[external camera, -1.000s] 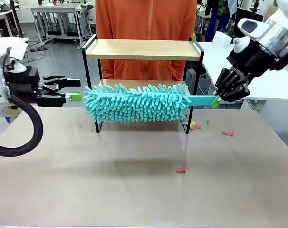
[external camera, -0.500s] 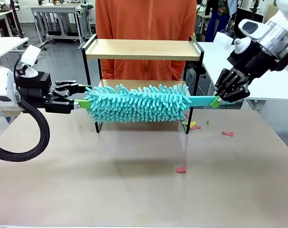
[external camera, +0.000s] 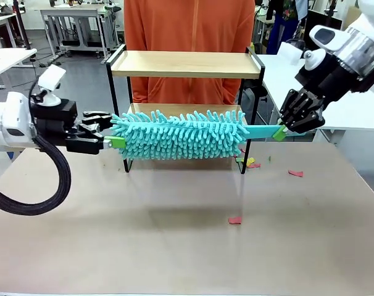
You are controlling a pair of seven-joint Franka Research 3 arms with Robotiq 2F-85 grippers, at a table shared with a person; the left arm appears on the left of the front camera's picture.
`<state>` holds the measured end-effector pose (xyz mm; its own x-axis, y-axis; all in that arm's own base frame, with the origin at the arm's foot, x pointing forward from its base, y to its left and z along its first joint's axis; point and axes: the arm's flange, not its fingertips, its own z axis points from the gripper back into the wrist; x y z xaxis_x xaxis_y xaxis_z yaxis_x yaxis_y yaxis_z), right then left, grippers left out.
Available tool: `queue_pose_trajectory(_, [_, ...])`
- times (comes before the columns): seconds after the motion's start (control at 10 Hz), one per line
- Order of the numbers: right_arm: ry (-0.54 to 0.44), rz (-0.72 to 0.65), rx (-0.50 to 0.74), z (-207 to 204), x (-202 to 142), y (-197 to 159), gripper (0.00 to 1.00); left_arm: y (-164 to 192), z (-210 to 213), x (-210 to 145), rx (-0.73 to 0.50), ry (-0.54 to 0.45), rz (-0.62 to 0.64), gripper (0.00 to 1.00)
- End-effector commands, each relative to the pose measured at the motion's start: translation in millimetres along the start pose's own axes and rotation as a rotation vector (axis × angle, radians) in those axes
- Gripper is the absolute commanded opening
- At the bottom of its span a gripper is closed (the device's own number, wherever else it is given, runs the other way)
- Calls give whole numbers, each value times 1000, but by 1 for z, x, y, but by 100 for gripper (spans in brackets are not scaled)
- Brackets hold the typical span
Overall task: Clean the shelf.
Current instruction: Hand the Duster back to the human.
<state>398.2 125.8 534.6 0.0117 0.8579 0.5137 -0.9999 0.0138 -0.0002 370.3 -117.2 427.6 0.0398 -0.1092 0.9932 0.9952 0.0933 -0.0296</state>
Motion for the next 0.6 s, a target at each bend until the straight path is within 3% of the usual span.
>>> queue_pose_trajectory(0.0, [-4,-7,-1,1,1,0,13,-59,-14,-21,-4,-33,41,100])
queue_pose_trajectory(0.3, [-4,-7,-1,1,1,0,13,-60,-41,-16,-19,-72,52,100])
queue_pose_trajectory(0.5, [-4,-7,-1,1,1,0,13,-56,-44,-14,-52,-46,43,100])
